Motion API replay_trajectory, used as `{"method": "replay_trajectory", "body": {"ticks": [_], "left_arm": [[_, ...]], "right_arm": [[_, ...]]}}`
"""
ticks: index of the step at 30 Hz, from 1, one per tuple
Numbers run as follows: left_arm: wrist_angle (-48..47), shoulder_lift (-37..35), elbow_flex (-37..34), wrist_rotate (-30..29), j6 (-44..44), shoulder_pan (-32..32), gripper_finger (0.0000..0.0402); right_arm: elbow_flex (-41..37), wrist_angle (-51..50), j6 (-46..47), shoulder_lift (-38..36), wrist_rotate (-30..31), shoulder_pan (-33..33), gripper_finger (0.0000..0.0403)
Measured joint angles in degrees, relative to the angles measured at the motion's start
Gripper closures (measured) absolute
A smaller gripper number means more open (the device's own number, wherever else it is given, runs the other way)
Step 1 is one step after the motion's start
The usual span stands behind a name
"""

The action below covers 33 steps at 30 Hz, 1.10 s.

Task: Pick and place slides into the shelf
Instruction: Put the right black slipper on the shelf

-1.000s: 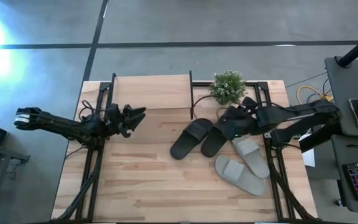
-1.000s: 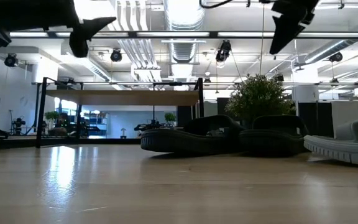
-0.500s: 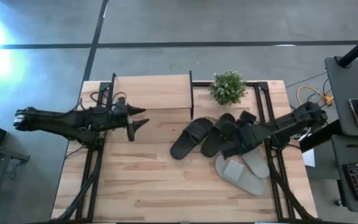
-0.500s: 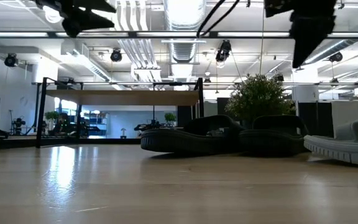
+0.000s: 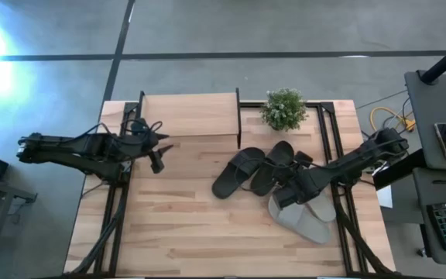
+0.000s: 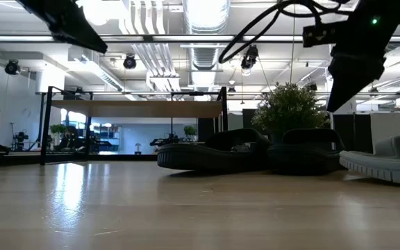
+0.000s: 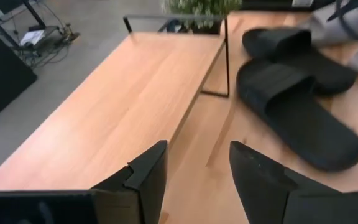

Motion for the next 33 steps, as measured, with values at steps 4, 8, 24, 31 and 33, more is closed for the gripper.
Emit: {"method": "replay_trajectory", "body": {"ticks": [4,8,24,31,33], "left_arm": [[-1.78,0.4,-0.7,-2.07,0.21,0.0,0.0243],[-2.29,0.6,-2.08,-3.33,0.41,0.0,0.0243],[-2.29,0.97,-3.44,-3.44,-0.11,0.0,0.0243],[-2.13,2.66,-3.18,-3.63,-0.17,0.0,0.0243],[-2.12,3.31,-3.18,-3.63,-0.17,0.0,0.0243]], "right_arm": [[-2.39,0.47,1.25,-0.04,2.17,-2.18,0.0254],[-4.5,2.99,1.15,-0.04,2.21,-6.25,0.0248],[-10.0,18.34,-9.71,-0.04,0.94,-11.14,0.0221],[-11.22,20.17,-11.81,-0.04,3.79,-11.47,0.022],[-11.58,20.23,-14.36,-0.04,5.73,-12.2,0.022]]}}
